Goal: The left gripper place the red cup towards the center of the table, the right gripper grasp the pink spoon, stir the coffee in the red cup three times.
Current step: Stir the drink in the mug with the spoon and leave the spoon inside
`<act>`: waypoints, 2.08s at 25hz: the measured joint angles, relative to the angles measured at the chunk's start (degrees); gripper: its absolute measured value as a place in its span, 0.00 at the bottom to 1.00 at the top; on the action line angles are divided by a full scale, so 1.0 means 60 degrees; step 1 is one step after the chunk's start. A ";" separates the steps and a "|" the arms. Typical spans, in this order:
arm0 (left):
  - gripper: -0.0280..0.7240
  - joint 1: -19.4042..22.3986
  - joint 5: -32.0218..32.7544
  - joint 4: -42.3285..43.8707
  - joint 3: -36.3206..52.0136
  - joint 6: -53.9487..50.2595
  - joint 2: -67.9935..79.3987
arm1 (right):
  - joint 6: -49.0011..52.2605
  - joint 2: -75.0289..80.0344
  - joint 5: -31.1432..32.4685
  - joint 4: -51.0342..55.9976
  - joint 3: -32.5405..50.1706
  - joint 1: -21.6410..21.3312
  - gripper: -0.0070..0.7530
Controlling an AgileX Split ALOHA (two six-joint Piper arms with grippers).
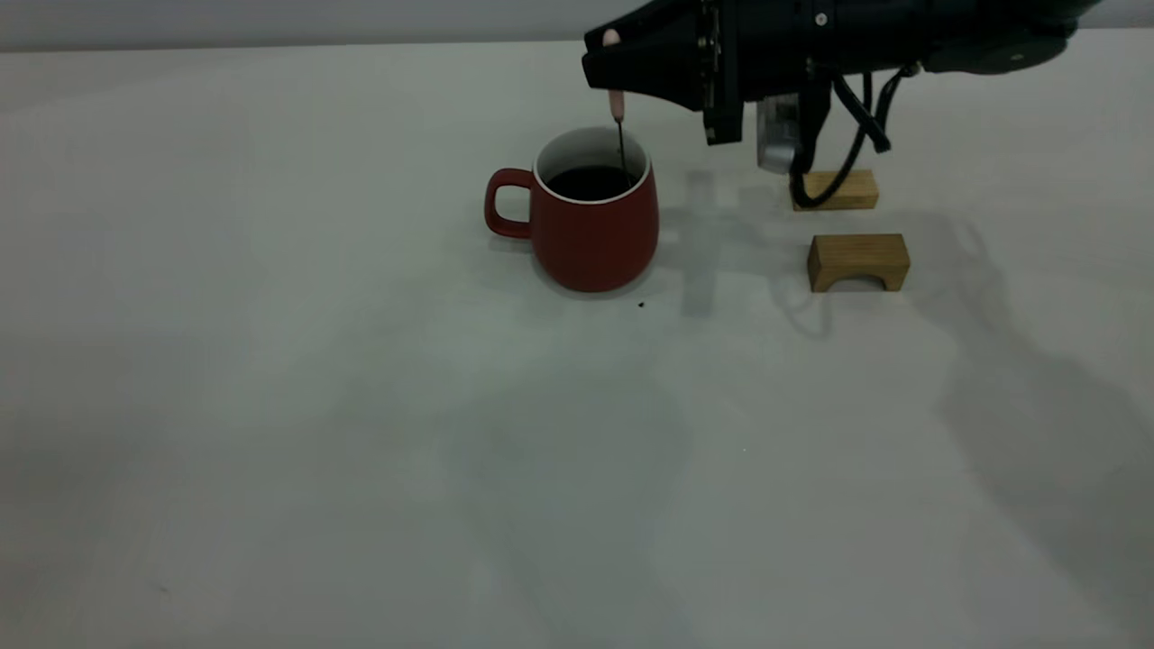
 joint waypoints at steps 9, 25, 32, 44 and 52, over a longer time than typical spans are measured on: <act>0.67 0.0000 0.0000 0.0000 0.0000 0.0000 0.0000 | -0.0010 0.0115 -0.0001 0.0065 -0.0063 0.0642 0.20; 0.67 0.0000 0.0000 0.0000 0.0000 0.0000 0.0000 | -0.0010 -0.0063 -0.0012 0.0025 0.0228 -0.0008 0.20; 0.67 0.0000 0.0000 0.0000 0.0000 0.0000 -0.0007 | -0.0010 -0.0133 -0.0036 0.0068 0.0477 0.0435 0.20; 0.67 0.0000 0.0000 -0.0007 0.0000 0.0000 -0.0007 | -0.0010 0.0626 0.0003 0.0066 -0.1034 0.0203 0.20; 0.67 0.0000 0.0000 -0.0007 0.0000 0.0000 -0.0007 | -0.0008 0.0042 0.0003 0.0075 0.0057 -0.0065 0.20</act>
